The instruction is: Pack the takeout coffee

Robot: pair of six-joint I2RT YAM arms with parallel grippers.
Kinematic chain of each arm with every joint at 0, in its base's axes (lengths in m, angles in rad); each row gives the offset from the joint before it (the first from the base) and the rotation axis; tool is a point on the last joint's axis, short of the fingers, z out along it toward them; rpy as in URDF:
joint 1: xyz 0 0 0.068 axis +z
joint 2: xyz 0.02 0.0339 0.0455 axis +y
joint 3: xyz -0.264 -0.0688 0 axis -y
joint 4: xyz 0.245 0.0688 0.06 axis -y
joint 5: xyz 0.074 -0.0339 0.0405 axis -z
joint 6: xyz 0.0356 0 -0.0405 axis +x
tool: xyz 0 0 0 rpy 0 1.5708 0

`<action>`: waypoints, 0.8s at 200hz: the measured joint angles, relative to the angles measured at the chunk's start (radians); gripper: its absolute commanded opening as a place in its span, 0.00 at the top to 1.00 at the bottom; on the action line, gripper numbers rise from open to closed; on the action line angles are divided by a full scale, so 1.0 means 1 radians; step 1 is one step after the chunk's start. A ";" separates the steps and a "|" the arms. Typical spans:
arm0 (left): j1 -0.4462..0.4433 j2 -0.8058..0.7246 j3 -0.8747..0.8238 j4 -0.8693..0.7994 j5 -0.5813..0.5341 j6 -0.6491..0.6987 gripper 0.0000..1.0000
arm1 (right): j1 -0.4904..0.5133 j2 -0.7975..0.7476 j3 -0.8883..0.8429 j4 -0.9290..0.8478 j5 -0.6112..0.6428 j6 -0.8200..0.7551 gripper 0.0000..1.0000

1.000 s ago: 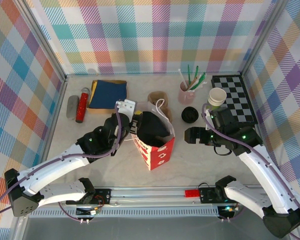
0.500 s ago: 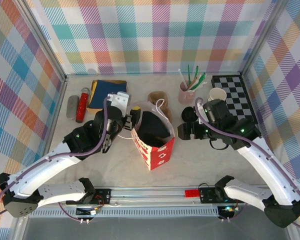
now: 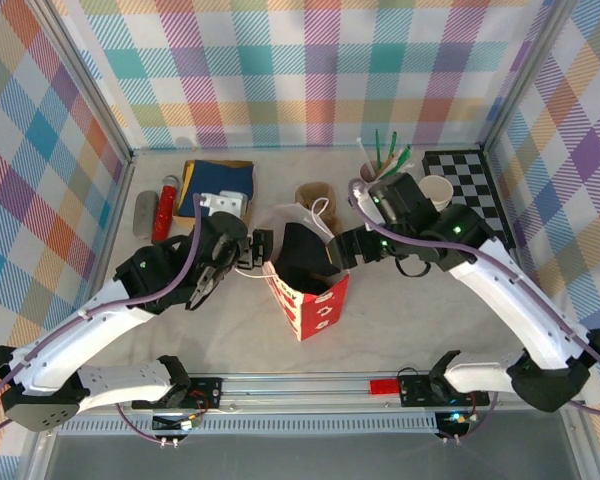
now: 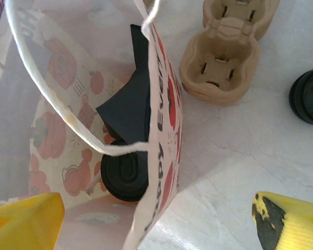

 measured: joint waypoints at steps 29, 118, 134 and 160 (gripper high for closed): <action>0.065 -0.013 -0.063 -0.009 0.065 -0.061 0.14 | 0.014 0.077 0.052 -0.006 0.027 -0.030 0.16; 0.208 0.014 -0.119 0.049 0.251 -0.120 0.47 | 0.019 0.177 0.063 -0.002 0.089 -0.072 0.63; 0.220 0.021 -0.119 0.060 0.268 -0.121 0.51 | 0.020 0.177 0.063 -0.002 0.096 -0.074 0.69; 0.231 0.044 -0.119 0.073 0.285 -0.119 0.57 | 0.029 0.176 0.063 -0.002 0.101 -0.075 0.79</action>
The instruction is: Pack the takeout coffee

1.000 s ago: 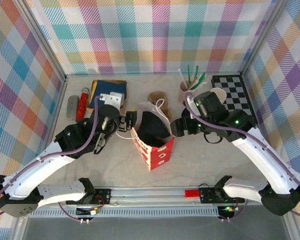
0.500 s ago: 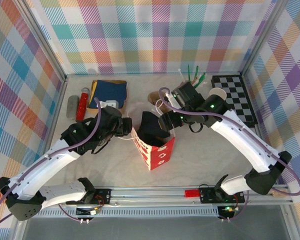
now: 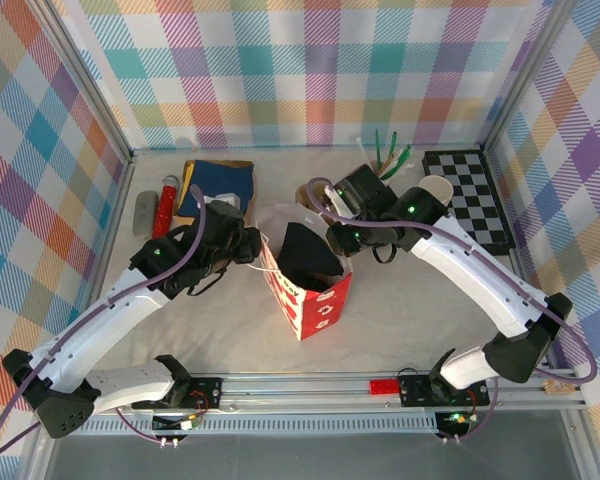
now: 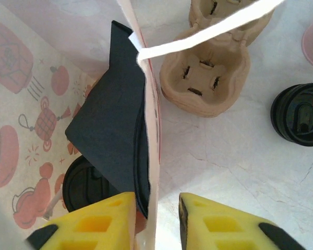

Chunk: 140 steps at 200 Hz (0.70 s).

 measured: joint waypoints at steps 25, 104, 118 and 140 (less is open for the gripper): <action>0.009 0.026 0.000 0.006 0.011 0.005 0.60 | 0.016 -0.003 0.000 0.000 0.003 0.010 0.86; 0.106 0.125 0.065 0.047 0.072 0.060 0.71 | 0.064 -0.041 -0.005 0.001 0.029 0.040 0.90; 0.119 0.139 0.070 0.051 0.085 0.070 0.71 | 0.068 -0.045 -0.012 0.001 0.033 0.045 0.90; 0.134 0.150 0.073 0.051 0.101 0.082 0.72 | 0.073 -0.049 -0.019 0.002 0.037 0.050 0.91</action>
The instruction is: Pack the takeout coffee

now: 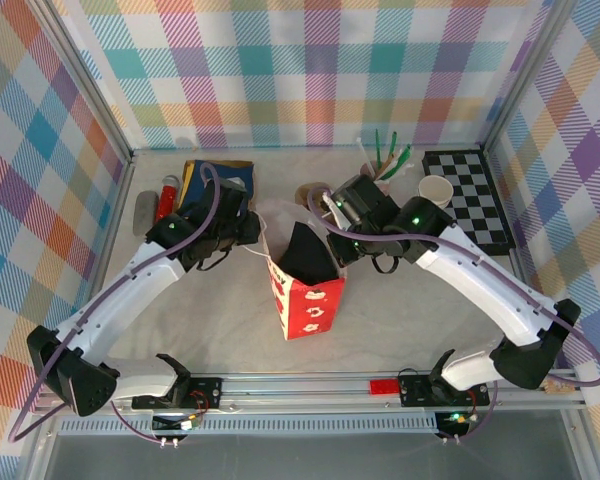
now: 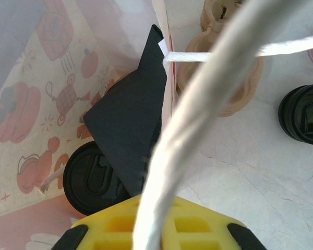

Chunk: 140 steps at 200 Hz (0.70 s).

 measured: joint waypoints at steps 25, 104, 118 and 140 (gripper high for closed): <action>0.023 0.005 0.003 0.001 0.016 0.013 0.72 | 0.012 -0.005 -0.008 0.004 0.003 0.014 0.93; 0.063 0.041 0.030 0.003 0.054 0.049 0.70 | 0.056 -0.011 -0.012 0.006 0.019 0.042 0.92; 0.063 0.041 0.030 0.003 0.056 0.050 0.67 | 0.060 -0.013 -0.013 0.006 0.024 0.044 0.91; 0.063 0.034 0.029 0.002 0.056 0.051 0.60 | 0.065 -0.016 -0.014 0.006 0.029 0.045 0.91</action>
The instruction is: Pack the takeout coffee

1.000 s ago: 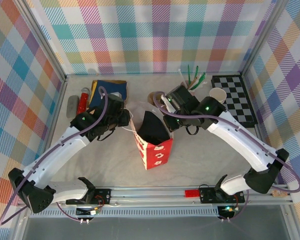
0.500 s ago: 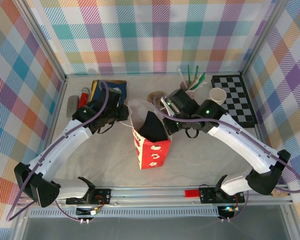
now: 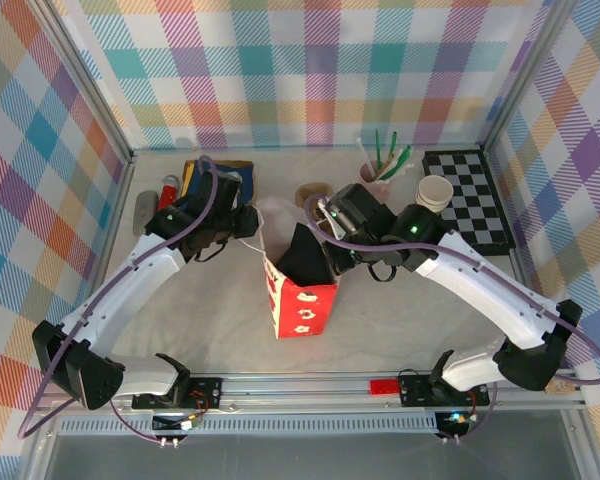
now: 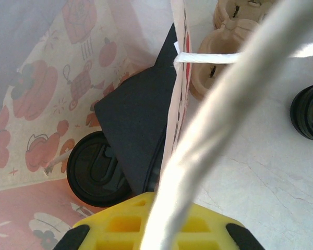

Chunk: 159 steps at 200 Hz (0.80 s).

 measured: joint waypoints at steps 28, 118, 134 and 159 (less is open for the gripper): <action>0.000 -0.024 0.000 -0.003 -0.001 -0.002 0.51 | 0.001 0.000 0.000 0.000 0.003 0.000 0.90; 0.000 -0.050 -0.001 -0.003 0.000 -0.001 0.46 | 0.009 -0.001 0.000 0.000 0.008 0.019 0.92; 0.000 -0.047 0.000 -0.003 -0.001 0.000 0.46 | 0.014 -0.002 0.000 0.000 0.010 0.025 0.93; 0.000 -0.031 0.002 -0.004 -0.002 0.007 0.46 | 0.018 -0.003 0.000 0.000 0.013 0.029 0.92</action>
